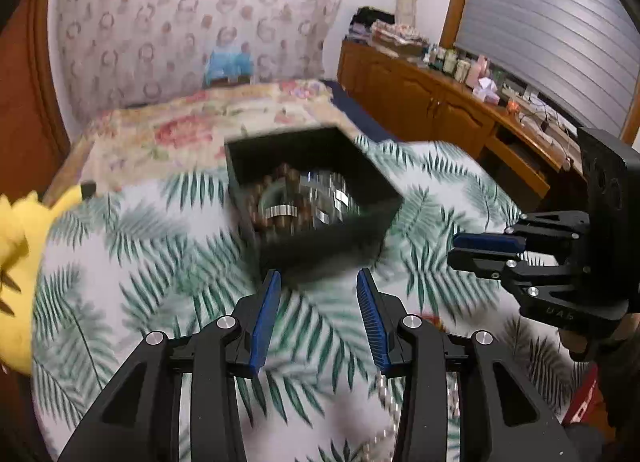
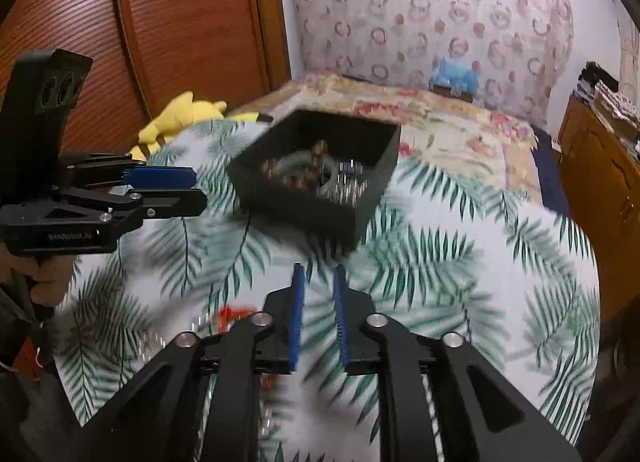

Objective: Organize jewelry
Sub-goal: 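Move the right tool to the red string bracelet and grasp it, then grasp and lift the pearl necklace with the left tool while the right tool holds the red bracelet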

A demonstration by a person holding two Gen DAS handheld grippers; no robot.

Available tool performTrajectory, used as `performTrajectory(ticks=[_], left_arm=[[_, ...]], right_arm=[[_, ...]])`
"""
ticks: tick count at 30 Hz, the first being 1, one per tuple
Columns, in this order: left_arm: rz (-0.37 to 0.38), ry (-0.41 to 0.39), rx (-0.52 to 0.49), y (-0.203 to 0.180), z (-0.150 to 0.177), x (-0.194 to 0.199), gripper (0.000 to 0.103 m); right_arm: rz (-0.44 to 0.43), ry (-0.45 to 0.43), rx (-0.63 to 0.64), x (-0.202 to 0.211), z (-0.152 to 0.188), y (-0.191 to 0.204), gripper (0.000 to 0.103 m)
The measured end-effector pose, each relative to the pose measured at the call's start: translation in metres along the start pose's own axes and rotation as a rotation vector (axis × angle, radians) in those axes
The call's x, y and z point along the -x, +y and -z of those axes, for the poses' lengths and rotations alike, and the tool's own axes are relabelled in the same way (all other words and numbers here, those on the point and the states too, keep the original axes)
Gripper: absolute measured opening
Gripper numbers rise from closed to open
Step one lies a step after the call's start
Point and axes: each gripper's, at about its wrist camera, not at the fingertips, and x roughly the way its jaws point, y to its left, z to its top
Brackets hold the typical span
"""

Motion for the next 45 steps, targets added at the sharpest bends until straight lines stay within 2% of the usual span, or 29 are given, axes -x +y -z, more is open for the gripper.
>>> performTrajectory(ticks=[8,15,21,23,24,25,35,40,45], left_arm=[[0.015,0.079,0.022,-0.003,0.040,-0.007,0.037],[0.014,0.100,0.024,-0.005,0.048,-0.006,0.037],[0.022,0.110,0.009,-0.016,0.052,-0.006,0.037],[0.024,0.110,-0.002,-0.020,0.052,-0.006,0.037],[0.026,0.111,-0.007,-0.023,0.052,-0.007,0.037],[0.031,0.112,-0.010,-0.026,0.052,-0.007,0.037],[0.048,0.128,-0.058,-0.046,0.055,-0.014,0.037],[0.029,0.128,-0.084,-0.052,0.056,-0.016,0.030],[0.007,0.126,-0.099,-0.054,0.056,-0.018,0.008]], right_arm=[[-0.007,0.059,-0.025,-0.012,0.038,0.006,0.024],[-0.024,0.082,-0.014,-0.022,0.037,0.013,0.024],[0.018,0.109,0.056,-0.029,0.039,0.027,0.024],[0.030,0.113,0.072,-0.029,0.040,0.028,0.017],[0.048,0.114,0.084,-0.028,0.040,0.029,0.008],[0.053,0.115,0.089,-0.029,0.040,0.028,0.008],[0.103,0.024,-0.008,0.005,0.037,-0.008,0.008],[0.119,0.003,-0.033,0.012,0.038,-0.018,0.008],[0.118,0.008,-0.043,0.010,0.041,-0.020,0.008]])
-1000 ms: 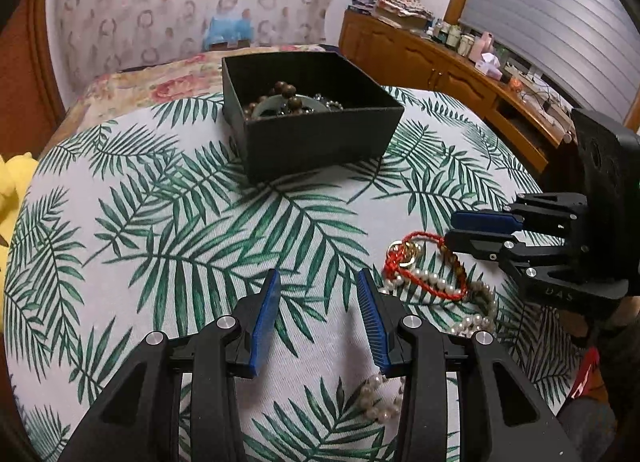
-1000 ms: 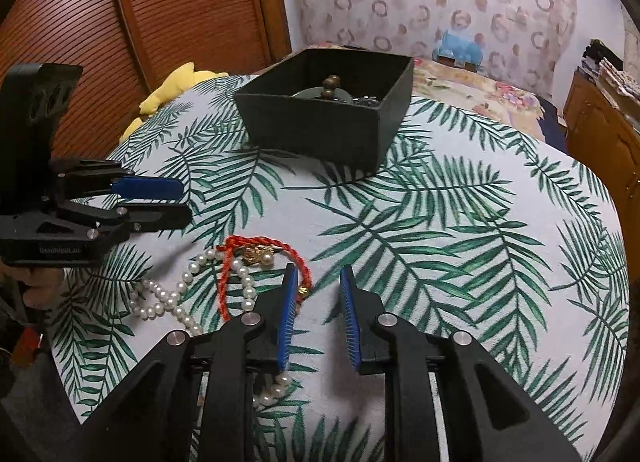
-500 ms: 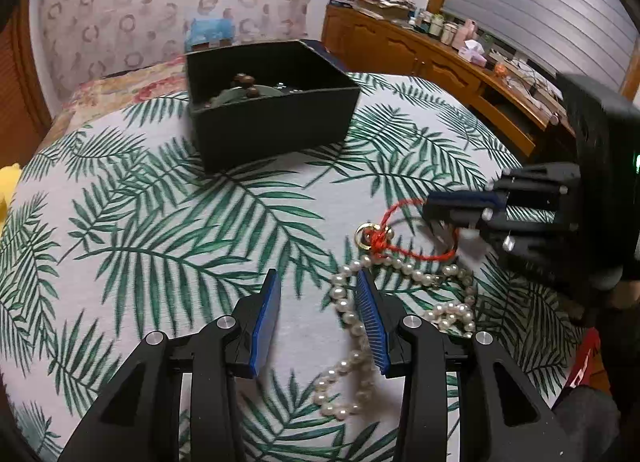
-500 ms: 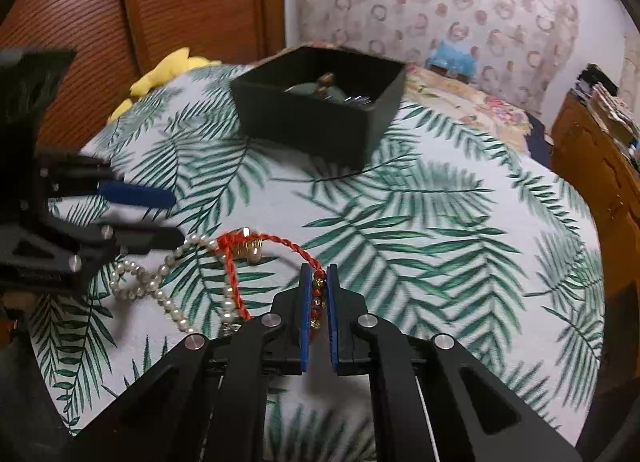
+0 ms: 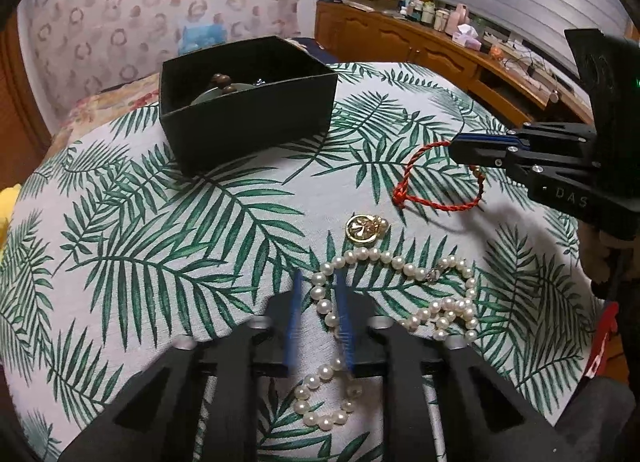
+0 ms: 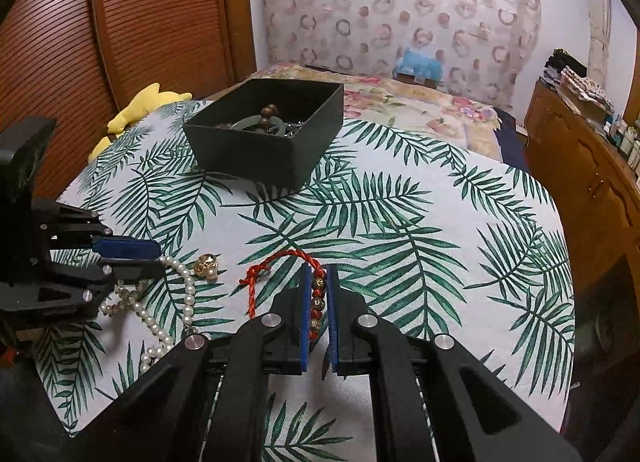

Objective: Organize jewelry
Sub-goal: 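Grasp and lift the pearl necklace with the left tool while the right tool holds the red bracelet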

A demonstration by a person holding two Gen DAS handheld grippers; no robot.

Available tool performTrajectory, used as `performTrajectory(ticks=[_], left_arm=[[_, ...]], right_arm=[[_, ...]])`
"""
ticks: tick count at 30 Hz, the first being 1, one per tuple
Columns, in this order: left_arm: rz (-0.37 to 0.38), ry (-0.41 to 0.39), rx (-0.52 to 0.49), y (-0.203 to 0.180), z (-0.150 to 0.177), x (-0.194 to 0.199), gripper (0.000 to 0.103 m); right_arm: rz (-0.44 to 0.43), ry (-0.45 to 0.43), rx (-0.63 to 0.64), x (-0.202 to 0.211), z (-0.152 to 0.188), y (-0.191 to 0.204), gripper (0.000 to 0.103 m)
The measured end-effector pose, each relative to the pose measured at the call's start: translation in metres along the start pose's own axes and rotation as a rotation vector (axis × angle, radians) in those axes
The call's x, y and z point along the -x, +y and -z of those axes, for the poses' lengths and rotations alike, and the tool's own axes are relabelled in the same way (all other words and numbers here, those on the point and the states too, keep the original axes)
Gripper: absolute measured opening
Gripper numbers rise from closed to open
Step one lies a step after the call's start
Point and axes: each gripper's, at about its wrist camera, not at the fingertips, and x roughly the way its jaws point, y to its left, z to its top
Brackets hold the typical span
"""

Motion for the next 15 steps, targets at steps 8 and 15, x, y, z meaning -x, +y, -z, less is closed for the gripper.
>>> performTrajectory(ticks=[8,15], left_arm=[[0.031,-0.071,0.050,0.013,-0.007,0.025,0.007],[0.027,-0.157,0.066,0.022,-0.022,0.059,0.007]], right_arm=[[-0.009,-0.001,-0.002,-0.002,0.001,0.002,0.008],[-0.014,-0.002,-0.005,-0.002,-0.002,0.004,0.008]])
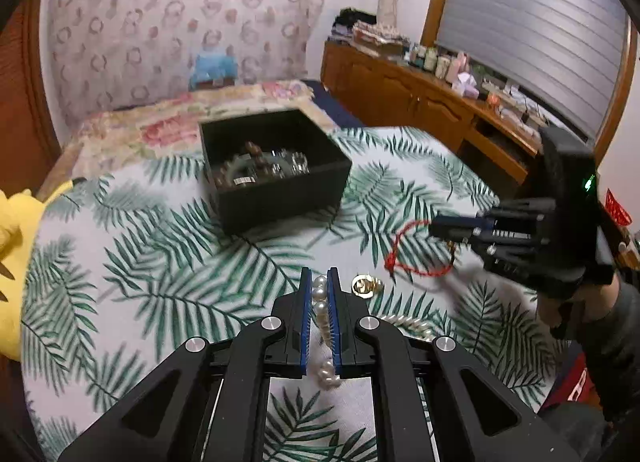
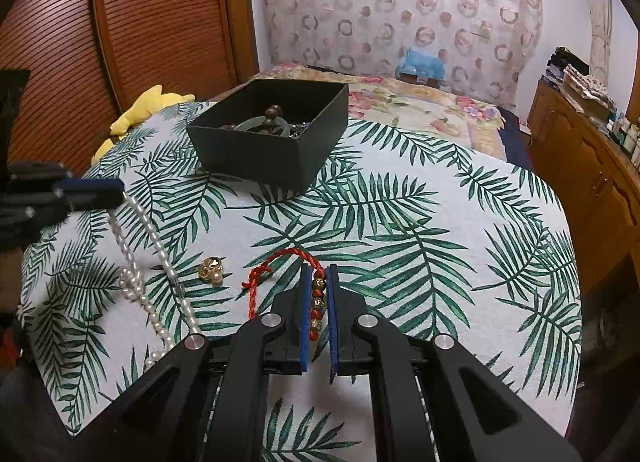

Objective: Organize jewelry
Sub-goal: 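Grasp and lift the pearl necklace with the left tool while the right tool holds the red bracelet, then release the red bracelet into the box with the right tool while the left tool lowers the pearls in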

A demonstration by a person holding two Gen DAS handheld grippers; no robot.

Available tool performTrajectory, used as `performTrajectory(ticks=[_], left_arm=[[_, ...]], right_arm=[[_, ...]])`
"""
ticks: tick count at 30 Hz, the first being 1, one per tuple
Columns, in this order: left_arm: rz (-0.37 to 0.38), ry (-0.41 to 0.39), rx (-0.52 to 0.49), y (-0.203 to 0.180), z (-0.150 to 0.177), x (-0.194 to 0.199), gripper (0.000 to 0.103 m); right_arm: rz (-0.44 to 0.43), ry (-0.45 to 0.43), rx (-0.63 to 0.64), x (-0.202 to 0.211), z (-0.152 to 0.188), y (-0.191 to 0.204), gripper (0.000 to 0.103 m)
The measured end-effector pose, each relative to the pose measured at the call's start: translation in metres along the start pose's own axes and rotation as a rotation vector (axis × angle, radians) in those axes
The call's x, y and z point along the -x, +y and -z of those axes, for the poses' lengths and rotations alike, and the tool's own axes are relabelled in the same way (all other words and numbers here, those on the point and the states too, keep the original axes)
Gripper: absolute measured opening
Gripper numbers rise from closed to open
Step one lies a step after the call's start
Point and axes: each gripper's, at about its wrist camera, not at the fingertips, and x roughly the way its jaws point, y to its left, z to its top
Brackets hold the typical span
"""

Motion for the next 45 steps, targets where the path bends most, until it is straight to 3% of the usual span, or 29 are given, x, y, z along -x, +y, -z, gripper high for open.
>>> performTrajectory(ticks=[24,45], left_arm=[[-0.065,-0.143,-0.010,0.018,-0.049,0.034,0.007],[-0.087,-0.294,-0.064,0.014,-0.124,0.068,0.007]], right_arm=[[-0.019,-0.028,0.007,0.002,-0.019,0.000,0.008],[-0.063,-0.133,0.080,0.010,-0.083,0.010,0.008]])
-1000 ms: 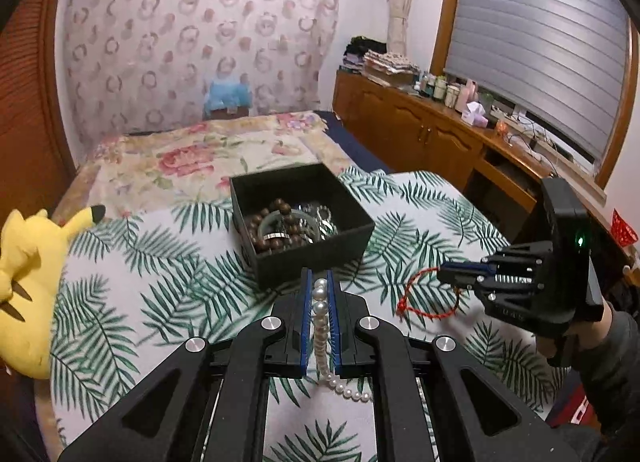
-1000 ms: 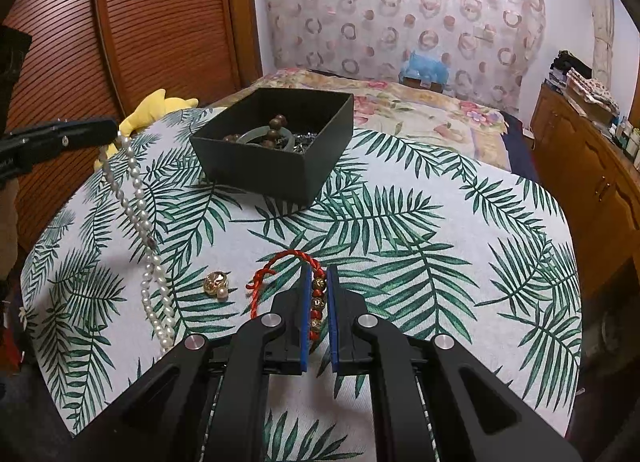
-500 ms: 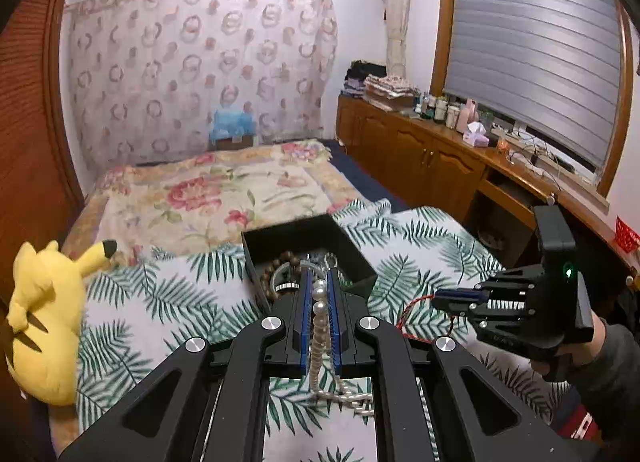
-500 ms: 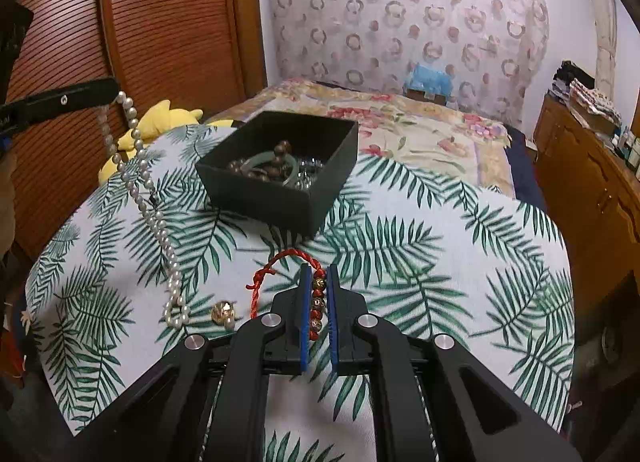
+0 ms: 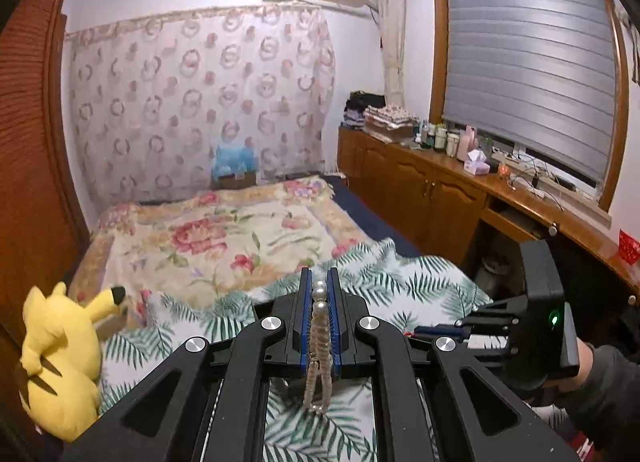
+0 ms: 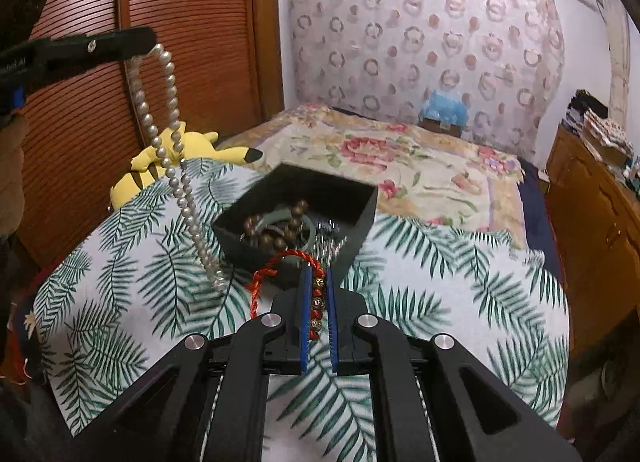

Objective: Organize jewelry
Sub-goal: 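Release the red bracelet into the box with the right tool while the left tool lowers the pearls in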

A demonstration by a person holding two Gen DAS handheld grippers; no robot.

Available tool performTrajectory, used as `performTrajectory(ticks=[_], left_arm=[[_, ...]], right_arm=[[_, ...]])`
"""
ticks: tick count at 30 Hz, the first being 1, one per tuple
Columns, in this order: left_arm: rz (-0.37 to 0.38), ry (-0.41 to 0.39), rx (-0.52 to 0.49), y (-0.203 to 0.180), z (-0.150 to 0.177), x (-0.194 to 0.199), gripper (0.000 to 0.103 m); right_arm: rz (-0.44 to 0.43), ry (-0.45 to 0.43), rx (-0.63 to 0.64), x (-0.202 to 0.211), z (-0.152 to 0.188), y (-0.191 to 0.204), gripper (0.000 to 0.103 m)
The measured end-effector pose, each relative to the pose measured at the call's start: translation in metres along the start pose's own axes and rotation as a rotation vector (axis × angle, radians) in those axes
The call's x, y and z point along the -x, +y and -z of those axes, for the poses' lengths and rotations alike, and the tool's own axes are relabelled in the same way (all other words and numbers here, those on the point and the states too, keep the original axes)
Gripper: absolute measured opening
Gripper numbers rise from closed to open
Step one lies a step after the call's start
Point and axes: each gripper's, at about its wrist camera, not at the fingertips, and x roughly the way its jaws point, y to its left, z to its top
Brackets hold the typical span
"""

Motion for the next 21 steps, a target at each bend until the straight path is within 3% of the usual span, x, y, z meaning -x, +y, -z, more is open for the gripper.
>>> performTrajectory(ticks=[12,21], left_arm=[[-0.019,-0.070,-0.025,0.004,-0.045,-0.007,0.007],[-0.015,-0.051,-0.031,0.005,-0.053,-0.032,0.007]], right_arm=[[-0.010,-0.020,0.008,-0.033,-0.047,-0.014,0.008],[-0.071,0.042,-0.023,-0.082,-0.047,-0.015,0.010]])
